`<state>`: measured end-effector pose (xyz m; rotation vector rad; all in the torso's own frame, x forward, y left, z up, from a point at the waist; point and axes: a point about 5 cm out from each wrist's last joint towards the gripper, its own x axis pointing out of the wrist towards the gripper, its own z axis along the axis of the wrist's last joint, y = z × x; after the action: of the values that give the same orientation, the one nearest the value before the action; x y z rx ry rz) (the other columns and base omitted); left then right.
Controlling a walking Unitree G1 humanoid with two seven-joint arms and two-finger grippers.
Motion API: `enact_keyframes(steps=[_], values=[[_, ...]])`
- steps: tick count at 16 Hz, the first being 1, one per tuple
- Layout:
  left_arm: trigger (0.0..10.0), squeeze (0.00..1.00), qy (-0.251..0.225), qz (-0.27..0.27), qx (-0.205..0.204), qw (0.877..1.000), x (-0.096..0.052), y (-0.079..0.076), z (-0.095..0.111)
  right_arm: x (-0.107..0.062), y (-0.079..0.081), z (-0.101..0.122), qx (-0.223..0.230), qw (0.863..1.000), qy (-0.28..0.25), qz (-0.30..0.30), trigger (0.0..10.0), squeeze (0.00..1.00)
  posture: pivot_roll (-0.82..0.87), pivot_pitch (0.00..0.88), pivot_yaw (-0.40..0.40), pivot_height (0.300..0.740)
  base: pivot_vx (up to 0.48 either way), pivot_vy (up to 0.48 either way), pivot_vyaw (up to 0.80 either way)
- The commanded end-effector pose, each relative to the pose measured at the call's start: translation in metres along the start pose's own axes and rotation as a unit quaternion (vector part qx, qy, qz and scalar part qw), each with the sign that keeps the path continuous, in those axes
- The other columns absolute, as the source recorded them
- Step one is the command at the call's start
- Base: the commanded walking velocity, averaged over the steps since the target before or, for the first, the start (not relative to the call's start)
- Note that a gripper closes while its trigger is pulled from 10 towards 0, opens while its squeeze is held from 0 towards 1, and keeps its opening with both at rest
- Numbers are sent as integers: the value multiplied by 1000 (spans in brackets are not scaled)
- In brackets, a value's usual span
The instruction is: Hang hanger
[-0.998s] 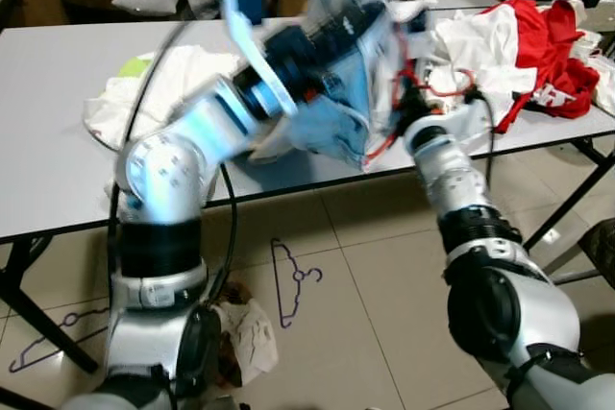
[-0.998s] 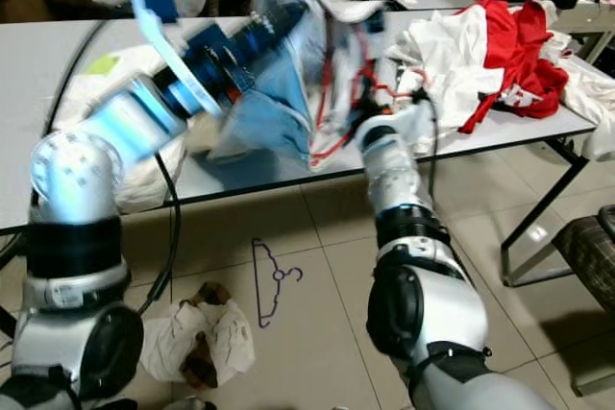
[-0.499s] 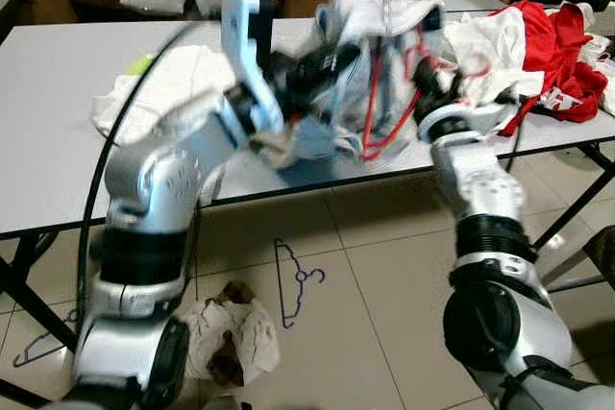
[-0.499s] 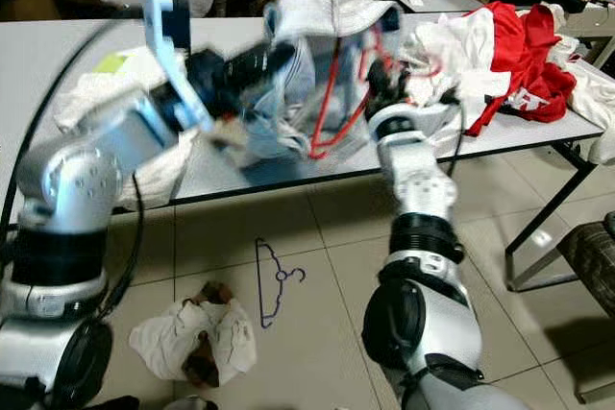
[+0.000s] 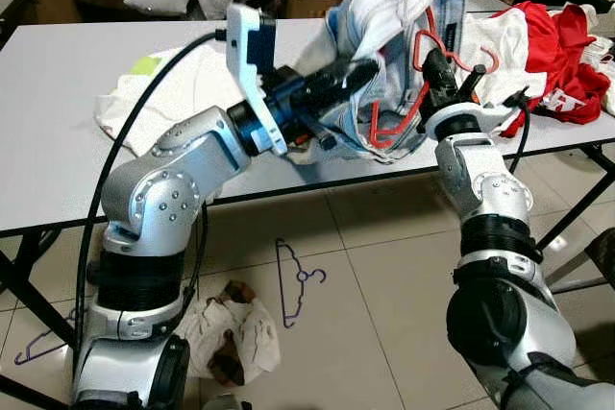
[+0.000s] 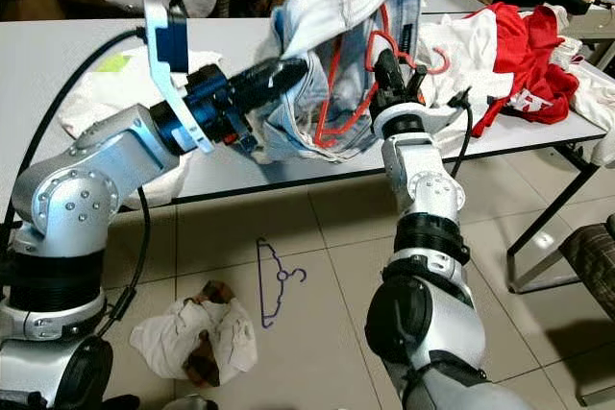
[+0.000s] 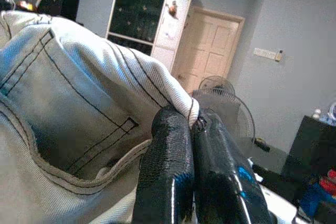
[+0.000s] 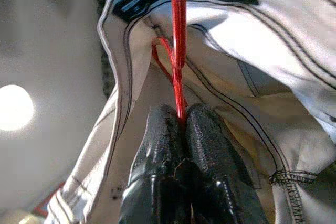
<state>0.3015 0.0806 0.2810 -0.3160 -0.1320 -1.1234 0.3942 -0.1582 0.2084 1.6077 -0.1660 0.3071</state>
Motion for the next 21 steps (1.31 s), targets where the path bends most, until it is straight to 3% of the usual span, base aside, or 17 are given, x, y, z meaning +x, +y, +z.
enact_keyframes(steps=[1,3,6,7,8,11,13,15,16,17,18,19,21], values=[[0,0,10,-43,17,999,5,-13,1,6,17,15,21,998,-42,30,10000,0,-26,0,-71,740,0,0,0],[0,0,27,-36,21,999,5,-9,-6,8,15,18,41,998,-51,21,10000,0,-27,0,-69,740,0,0,0],[0,0,15,-71,6,997,11,-21,-4,10,12,16,-4,999,-51,3,10000,0,-21,0,-73,740,0,0,0],[0,0,0,-95,-6,995,17,-30,1,13,7,13,-68,995,-59,-32,10000,0,-18,0,-74,740,0,0,0],[0,0,-18,-111,-21,993,21,-36,7,14,4,12,-99,991,-68,-52,10000,0,-17,0,-74,740,0,0,0],[0,0,-76,-151,-70,983,31,-48,25,13,-7,11,-145,979,-95,-110,10000,0,-10,0,-79,740,0,0,0],[0,0,-95,-150,-94,980,34,-48,30,11,-13,8,-171,971,-100,-132,10000,0,-10,0,-77,740,0,0,0],[0,0,-115,-116,-97,982,34,-38,37,10,-19,-1,-234,958,-62,-157,10000,0,-13,0,-75,740,0,0,0],[0,0,-134,-72,-96,984,33,-25,44,10,-20,-11,-299,942,-9,-153,10000,0,-13,0,-74,740,0,0,0],[0,0,-160,15,-82,983,27,4,57,6,-21,-25,-373,913,84,-140,10000,0,-17,0,-72,740,0,0,0],[0,0,-165,43,-77,982,24,12,61,3,-20,-28,-385,907,105,-134,10000,0,-17,0,-72,740,0,0,0],[0,0,-166,132,-59,976,15,40,67,-6,-9,-29,-393,902,144,-111,10000,0,-22,0,-63,740,0,0,0],[0,0,-113,296,4,949,-15,88,63,-26,22,-17,-409,893,175,-70,10000,0,-40,0,-41,740,0,0,0]])
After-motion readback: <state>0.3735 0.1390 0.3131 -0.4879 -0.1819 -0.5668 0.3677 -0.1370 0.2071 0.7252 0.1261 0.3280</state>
